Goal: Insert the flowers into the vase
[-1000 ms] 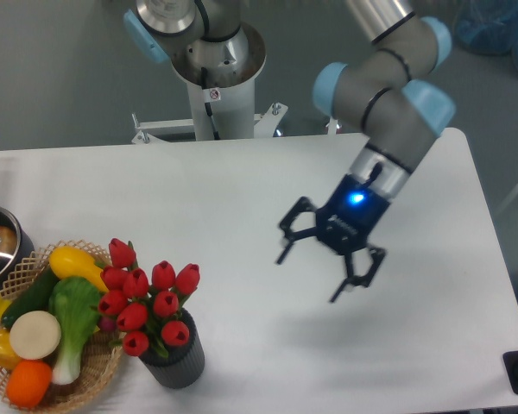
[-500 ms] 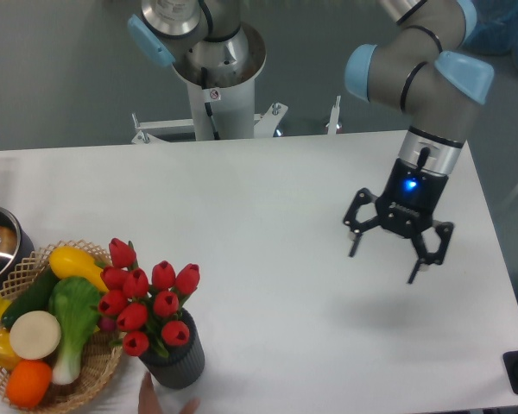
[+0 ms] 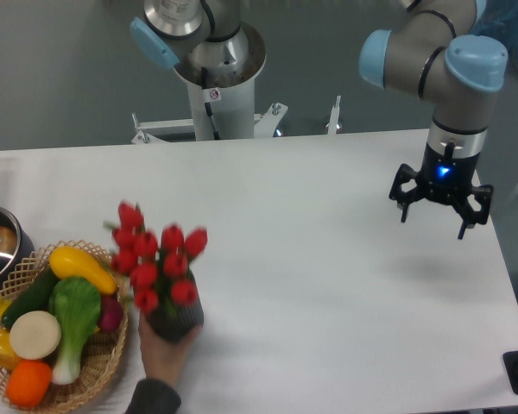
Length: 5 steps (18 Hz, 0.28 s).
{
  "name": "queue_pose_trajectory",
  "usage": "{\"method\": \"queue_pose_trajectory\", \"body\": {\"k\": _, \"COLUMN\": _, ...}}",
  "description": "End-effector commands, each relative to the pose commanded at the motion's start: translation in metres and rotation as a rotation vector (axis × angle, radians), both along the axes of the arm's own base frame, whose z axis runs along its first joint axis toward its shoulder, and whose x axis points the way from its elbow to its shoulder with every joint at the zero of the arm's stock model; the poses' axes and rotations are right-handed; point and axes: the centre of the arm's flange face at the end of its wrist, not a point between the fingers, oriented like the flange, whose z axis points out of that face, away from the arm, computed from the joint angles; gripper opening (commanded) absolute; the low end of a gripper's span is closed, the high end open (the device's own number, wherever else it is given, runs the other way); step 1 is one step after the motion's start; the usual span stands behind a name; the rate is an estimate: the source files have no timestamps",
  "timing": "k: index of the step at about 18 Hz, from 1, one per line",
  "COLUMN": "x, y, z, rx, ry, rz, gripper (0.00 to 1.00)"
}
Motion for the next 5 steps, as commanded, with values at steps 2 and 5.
{"method": "queue_pose_trajectory", "body": {"k": 2, "x": 0.0009, "y": 0.0020, "z": -0.0037, "rx": -0.009, "ry": -0.004, "rz": -0.003, "gripper": 1.00}}
{"method": "queue_pose_trajectory", "body": {"k": 5, "x": 0.0030, "y": 0.0062, "z": -0.0030, "rx": -0.039, "ry": 0.002, "rz": -0.008, "gripper": 1.00}}
